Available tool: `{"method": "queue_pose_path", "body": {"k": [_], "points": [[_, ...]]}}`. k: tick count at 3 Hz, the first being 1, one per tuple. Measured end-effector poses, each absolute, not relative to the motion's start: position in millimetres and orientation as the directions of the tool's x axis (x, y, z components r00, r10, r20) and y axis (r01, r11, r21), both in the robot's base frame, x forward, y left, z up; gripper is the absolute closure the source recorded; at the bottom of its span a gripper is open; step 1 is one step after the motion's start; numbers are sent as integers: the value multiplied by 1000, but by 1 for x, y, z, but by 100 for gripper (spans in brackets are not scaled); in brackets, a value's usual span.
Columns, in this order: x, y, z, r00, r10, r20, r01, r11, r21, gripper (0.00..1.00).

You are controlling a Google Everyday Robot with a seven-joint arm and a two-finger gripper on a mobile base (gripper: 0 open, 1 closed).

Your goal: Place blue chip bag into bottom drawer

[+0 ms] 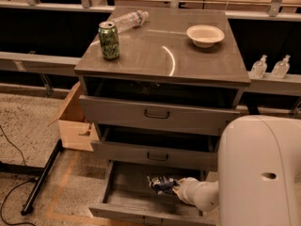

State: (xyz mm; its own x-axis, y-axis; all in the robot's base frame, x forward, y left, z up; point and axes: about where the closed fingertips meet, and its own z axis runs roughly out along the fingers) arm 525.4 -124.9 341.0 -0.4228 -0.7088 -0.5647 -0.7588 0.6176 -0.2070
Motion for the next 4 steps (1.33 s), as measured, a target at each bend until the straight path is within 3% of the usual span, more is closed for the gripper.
{"method": "queue_pose_path", "body": {"k": [2,4], "points": [[535,-148,308,-436,-706,-558,-749,628,-209,100],[537,-139,272,-414,-710,-569,-785,595,-171,100]]}}
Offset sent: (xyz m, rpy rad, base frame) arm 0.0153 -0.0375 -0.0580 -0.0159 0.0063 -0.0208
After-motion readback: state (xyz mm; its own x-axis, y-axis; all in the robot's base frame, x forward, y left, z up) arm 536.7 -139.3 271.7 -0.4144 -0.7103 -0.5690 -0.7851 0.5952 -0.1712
